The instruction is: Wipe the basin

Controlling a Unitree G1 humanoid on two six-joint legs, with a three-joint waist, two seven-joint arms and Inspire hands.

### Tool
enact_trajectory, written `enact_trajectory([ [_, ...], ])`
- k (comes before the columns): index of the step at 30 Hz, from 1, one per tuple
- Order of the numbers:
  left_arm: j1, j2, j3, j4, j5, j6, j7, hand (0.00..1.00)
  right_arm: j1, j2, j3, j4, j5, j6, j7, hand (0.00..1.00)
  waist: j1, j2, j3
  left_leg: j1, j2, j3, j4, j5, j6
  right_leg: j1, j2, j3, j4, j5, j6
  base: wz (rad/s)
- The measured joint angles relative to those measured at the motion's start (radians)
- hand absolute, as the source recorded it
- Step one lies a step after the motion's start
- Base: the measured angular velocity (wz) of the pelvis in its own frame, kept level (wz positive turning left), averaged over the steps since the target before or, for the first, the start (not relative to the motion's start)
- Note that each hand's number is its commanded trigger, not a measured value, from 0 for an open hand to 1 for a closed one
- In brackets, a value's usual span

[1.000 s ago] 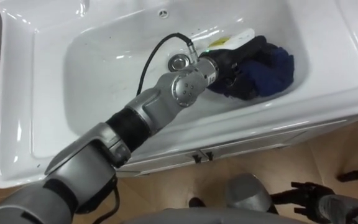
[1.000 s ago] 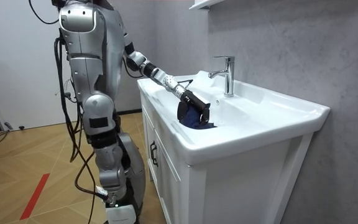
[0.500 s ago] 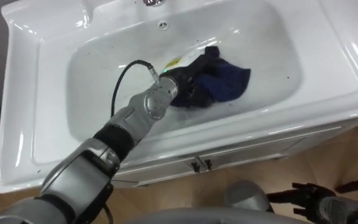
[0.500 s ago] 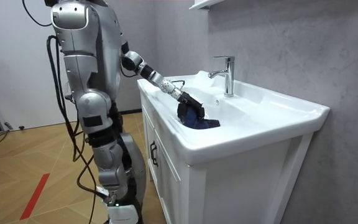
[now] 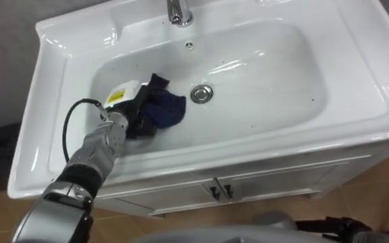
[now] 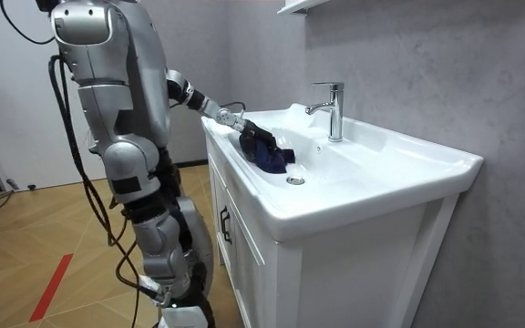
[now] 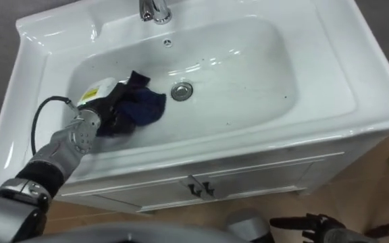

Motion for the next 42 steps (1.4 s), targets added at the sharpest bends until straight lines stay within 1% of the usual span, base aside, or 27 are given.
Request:
enact_trajectory([
  [3, 0.020, 0.000, 0.031, -0.004, 0.058, 0.000, 0.017, 1.00, 0.022, 0.015, -0.013, -0.023, -0.012, 0.017, 0.000, 0.00, 0.013, 0.004, -0.0032, -0.001, 0.011, 0.000, -0.003, 0.007, -0.010, 0.012, 0.012, 0.001, -0.024, 0.013, -0.009, -0.07],
  [5, 0.041, 0.000, 0.044, -0.009, 0.062, 0.000, 0.036, 1.00, 0.022, 0.015, -0.021, -0.027, -0.013, 0.022, -0.001, 0.00, 0.016, 0.014, -0.0091, -0.001, 0.017, 0.000, -0.003, 0.010, -0.015, 0.011, 0.019, 0.003, -0.035, 0.019, -0.015, -0.04],
  [7, 0.053, 0.000, 0.061, -0.014, 0.070, 0.000, 0.040, 1.00, 0.022, 0.015, -0.027, -0.031, -0.018, 0.022, -0.001, 0.00, 0.030, 0.019, -0.0102, 0.001, 0.022, 0.000, -0.003, 0.013, -0.020, 0.010, 0.025, 0.009, -0.035, 0.022, -0.021, -0.09],
  [8, 0.060, 0.001, 0.061, -0.015, 0.069, 0.002, 0.052, 1.00, 0.021, 0.014, -0.028, -0.032, -0.032, 0.023, -0.002, 0.00, 0.038, 0.022, -0.0124, 0.000, 0.025, -0.001, -0.001, 0.014, -0.022, 0.010, 0.028, 0.008, -0.038, 0.023, -0.025, 0.00],
  [11, 0.093, 0.001, 0.061, -0.034, 0.070, 0.012, 0.075, 1.00, 0.023, 0.014, -0.035, -0.059, -0.075, 0.021, -0.013, 0.00, 0.045, 0.031, -0.0179, 0.003, 0.031, -0.003, -0.002, 0.020, -0.031, 0.013, 0.034, 0.007, -0.038, 0.023, -0.035, -0.03],
  [15, 0.119, 0.001, 0.062, -0.036, 0.070, 0.012, 0.096, 1.00, 0.037, 0.015, -0.036, -0.063, -0.075, 0.019, -0.024, 0.00, 0.064, 0.033, -0.0170, 0.026, 0.038, -0.003, -0.012, 0.025, -0.039, 0.030, 0.041, 0.007, -0.039, 0.018, -0.048, -0.07],
  [19, 0.129, 0.001, 0.061, -0.036, 0.070, 0.018, 0.117, 1.00, 0.037, 0.015, -0.036, -0.063, -0.076, 0.018, -0.028, 0.00, 0.063, 0.032, -0.0163, 0.027, 0.041, -0.006, -0.017, 0.030, -0.047, 0.029, 0.045, 0.005, -0.034, 0.013, -0.057, 0.01],
  [21, 0.130, 0.001, 0.060, -0.036, 0.070, 0.021, 0.123, 1.00, 0.037, 0.015, -0.035, -0.062, -0.078, 0.018, -0.032, 0.00, 0.063, 0.031, -0.0153, 0.031, 0.042, -0.006, -0.026, 0.036, -0.055, 0.029, 0.047, 0.003, -0.034, 0.010, -0.061, 0.04],
  [23, 0.130, 0.001, 0.058, -0.037, 0.071, 0.027, 0.126, 1.00, 0.038, 0.016, -0.035, -0.061, -0.070, 0.018, -0.037, 0.00, 0.061, 0.030, -0.0143, 0.032, 0.043, -0.006, -0.032, 0.037, -0.058, 0.027, 0.048, 0.001, -0.033, 0.008, -0.064, 0.03],
  [25, 0.130, 0.001, 0.052, -0.044, 0.071, 0.037, 0.130, 1.00, 0.036, 0.016, -0.033, -0.056, -0.066, 0.018, -0.038, 0.00, 0.059, 0.025, -0.0111, 0.031, 0.043, -0.011, -0.029, 0.038, -0.059, 0.026, 0.046, -0.003, -0.029, 0.002, -0.066, 0.05],
  [26, 0.128, 0.001, 0.034, -0.061, 0.073, 0.059, 0.130, 1.00, 0.034, 0.017, -0.020, -0.055, -0.066, 0.018, -0.038, 0.00, 0.058, 0.021, -0.0075, 0.031, 0.042, -0.011, -0.030, 0.038, -0.059, 0.021, 0.045, -0.001, -0.019, -0.003, -0.066, 0.06],
  [28, 0.126, 0.001, 0.006, -0.087, 0.083, 0.094, 0.130, 1.00, 0.027, 0.018, 0.005, -0.056, -0.067, 0.017, -0.037, 0.00, 0.058, 0.016, -0.0039, 0.026, 0.042, -0.010, -0.031, 0.039, -0.060, 0.014, 0.045, -0.002, -0.015, -0.003, -0.066, 0.05],
  [29, 0.115, -0.001, -0.013, -0.092, 0.087, 0.108, 0.130, 1.00, 0.022, 0.019, 0.009, -0.053, -0.058, 0.015, -0.037, 0.00, 0.054, 0.012, -0.0007, 0.020, 0.041, -0.013, -0.031, 0.042, -0.062, 0.011, 0.042, -0.007, -0.015, -0.003, -0.066, 0.17],
  [30, 0.097, -0.005, -0.033, -0.091, 0.087, 0.123, 0.130, 1.00, 0.016, 0.019, 0.015, -0.051, -0.038, 0.015, -0.036, 0.00, 0.042, 0.008, 0.0045, 0.014, 0.040, -0.013, -0.030, 0.043, -0.062, 0.008, 0.041, -0.016, -0.015, -0.004, -0.066, 0.20],
  [31, 0.088, -0.008, -0.041, -0.091, 0.087, 0.131, 0.130, 1.00, 0.012, 0.020, 0.017, -0.050, -0.029, 0.014, -0.036, 0.00, 0.035, 0.007, 0.0080, 0.011, 0.040, -0.013, -0.030, 0.043, -0.062, 0.006, 0.040, -0.018, -0.015, -0.004, -0.066, 0.18],
  [32, 0.060, -0.013, -0.063, -0.090, 0.087, 0.148, 0.129, 1.00, 0.002, 0.021, 0.025, -0.048, -0.026, 0.006, -0.035, 0.00, 0.030, 0.008, 0.0101, -0.003, 0.040, -0.013, -0.029, 0.043, -0.062, -0.006, 0.039, -0.022, -0.015, -0.003, -0.065, 0.12],
  [33, 0.034, -0.016, -0.087, -0.090, 0.087, 0.162, 0.123, 1.00, -0.012, 0.022, 0.043, -0.048, -0.026, 0.003, -0.034, 0.00, 0.022, 0.009, 0.0184, -0.015, 0.040, -0.013, -0.029, 0.043, -0.062, -0.017, 0.038, -0.028, -0.014, -0.002, -0.063, 0.11],
  [34, 0.018, -0.016, -0.101, -0.090, 0.087, 0.167, 0.118, 1.00, -0.018, 0.023, 0.049, -0.048, -0.027, 0.000, -0.032, 0.00, 0.013, 0.009, 0.0216, -0.021, 0.040, -0.014, -0.029, 0.043, -0.062, -0.022, 0.037, -0.030, -0.013, -0.001, -0.063, 0.12],
  [35, -0.014, -0.022, -0.125, -0.082, 0.087, 0.177, 0.110, 1.00, -0.033, 0.024, 0.063, -0.039, -0.021, -0.006, -0.027, 0.00, 0.003, 0.007, 0.0319, -0.023, 0.039, -0.014, -0.032, 0.043, -0.061, -0.025, 0.037, -0.030, -0.012, 0.001, -0.061, 0.06],
  [36, -0.044, -0.035, -0.150, -0.068, 0.086, 0.191, 0.109, 1.00, -0.050, 0.024, 0.076, -0.025, -0.017, -0.008, -0.023, 0.00, -0.003, 0.006, 0.0355, -0.026, 0.036, -0.013, -0.032, 0.043, -0.061, -0.028, 0.036, -0.029, -0.013, 0.002, -0.060, 0.00],
  [38, -0.083, -0.059, -0.177, -0.051, 0.077, 0.209, 0.096, 1.00, -0.072, 0.027, 0.101, -0.011, -0.004, -0.016, -0.021, 0.00, -0.015, 0.007, 0.0363, -0.032, 0.033, -0.012, -0.031, 0.043, -0.061, -0.034, 0.032, -0.025, -0.013, 0.002, -0.058, -0.02],
  [39, -0.108, -0.068, -0.193, -0.045, 0.055, 0.211, 0.083, 1.00, -0.081, 0.030, 0.105, -0.004, 0.017, -0.027, -0.016, 0.00, -0.029, 0.007, 0.0363, -0.038, 0.030, -0.012, -0.032, 0.043, -0.061, -0.041, 0.030, -0.026, -0.008, 0.001, -0.056, 0.00],
  [40, -0.122, -0.073, -0.203, -0.040, 0.043, 0.211, 0.077, 1.00, -0.083, 0.030, 0.104, -0.002, 0.026, -0.032, -0.011, 0.00, -0.034, 0.006, 0.0370, -0.040, 0.029, -0.011, -0.032, 0.043, -0.061, -0.046, 0.027, -0.026, -0.002, 0.000, -0.054, 0.06],
  [41, -0.149, -0.084, -0.217, -0.026, 0.030, 0.212, 0.069, 1.00, -0.090, 0.029, 0.105, 0.003, 0.033, -0.038, -0.004, 0.00, -0.046, 0.007, 0.0386, -0.043, 0.025, -0.011, -0.032, 0.044, -0.060, -0.053, 0.023, -0.024, 0.006, -0.002, -0.052, 0.00],
  [42, -0.184, -0.102, -0.226, -0.009, 0.024, 0.214, 0.055, 1.00, -0.104, 0.026, 0.105, 0.022, 0.033, -0.045, 0.003, 0.00, -0.061, 0.008, 0.0399, -0.050, 0.023, -0.008, -0.031, 0.044, -0.059, -0.063, 0.018, -0.025, 0.014, -0.004, -0.048, 0.00],
])
